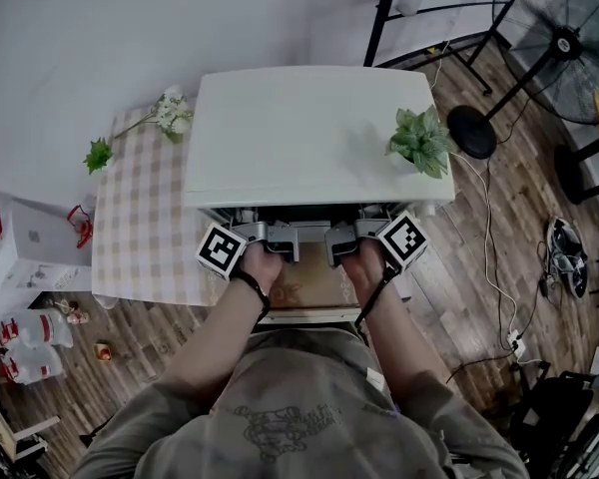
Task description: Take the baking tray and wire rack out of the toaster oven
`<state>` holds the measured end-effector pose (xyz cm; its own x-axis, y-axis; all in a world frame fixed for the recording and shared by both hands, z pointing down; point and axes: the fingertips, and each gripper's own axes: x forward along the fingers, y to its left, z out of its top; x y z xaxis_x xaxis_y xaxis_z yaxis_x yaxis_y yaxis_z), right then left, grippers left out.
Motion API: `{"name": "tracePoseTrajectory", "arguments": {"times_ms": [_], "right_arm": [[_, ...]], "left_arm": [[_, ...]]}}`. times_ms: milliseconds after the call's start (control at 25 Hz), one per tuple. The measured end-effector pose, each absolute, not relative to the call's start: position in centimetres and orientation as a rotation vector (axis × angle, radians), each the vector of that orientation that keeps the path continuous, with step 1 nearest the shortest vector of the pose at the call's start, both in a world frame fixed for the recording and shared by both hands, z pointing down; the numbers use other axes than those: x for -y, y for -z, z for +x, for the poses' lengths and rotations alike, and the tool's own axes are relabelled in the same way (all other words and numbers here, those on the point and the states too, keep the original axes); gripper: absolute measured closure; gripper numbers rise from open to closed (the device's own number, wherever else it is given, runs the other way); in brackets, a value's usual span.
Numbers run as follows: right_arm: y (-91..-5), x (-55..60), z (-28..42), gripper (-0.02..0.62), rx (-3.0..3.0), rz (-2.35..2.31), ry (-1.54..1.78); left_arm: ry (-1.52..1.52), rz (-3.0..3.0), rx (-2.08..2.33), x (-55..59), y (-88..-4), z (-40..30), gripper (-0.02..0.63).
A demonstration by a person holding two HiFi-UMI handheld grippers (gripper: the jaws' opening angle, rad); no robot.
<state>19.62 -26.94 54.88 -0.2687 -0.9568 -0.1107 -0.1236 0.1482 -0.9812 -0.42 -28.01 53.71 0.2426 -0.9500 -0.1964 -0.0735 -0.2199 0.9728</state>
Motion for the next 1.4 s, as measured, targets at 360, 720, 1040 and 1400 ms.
{"name": "tracePoseTrajectory", "arguments": {"times_ms": [360,720,1040,1400], "right_arm": [[-55.3,23.2,19.3,0.506,-1.538,-1.097,1.302],[-55.9,18.2,19.0,0.525,-1.538,-1.127,1.39],[-56.1,13.9,18.8,0.538,-1.51,-1.167,1.489],[-56.4,9.6,18.5,0.549,-1.513,-1.216,1.583]], "left_arm": [[1.055,1.511,1.015,24.2,-54.1,-0.6,0.539],[0.967,1.47,1.059,19.3,-55.5,-1.1,0.563],[0.948,1.417,1.015,15.3,-54.4,-0.6,0.577],[0.824,1.38,1.057,10.8,-55.7,-1.2,0.586]]}}
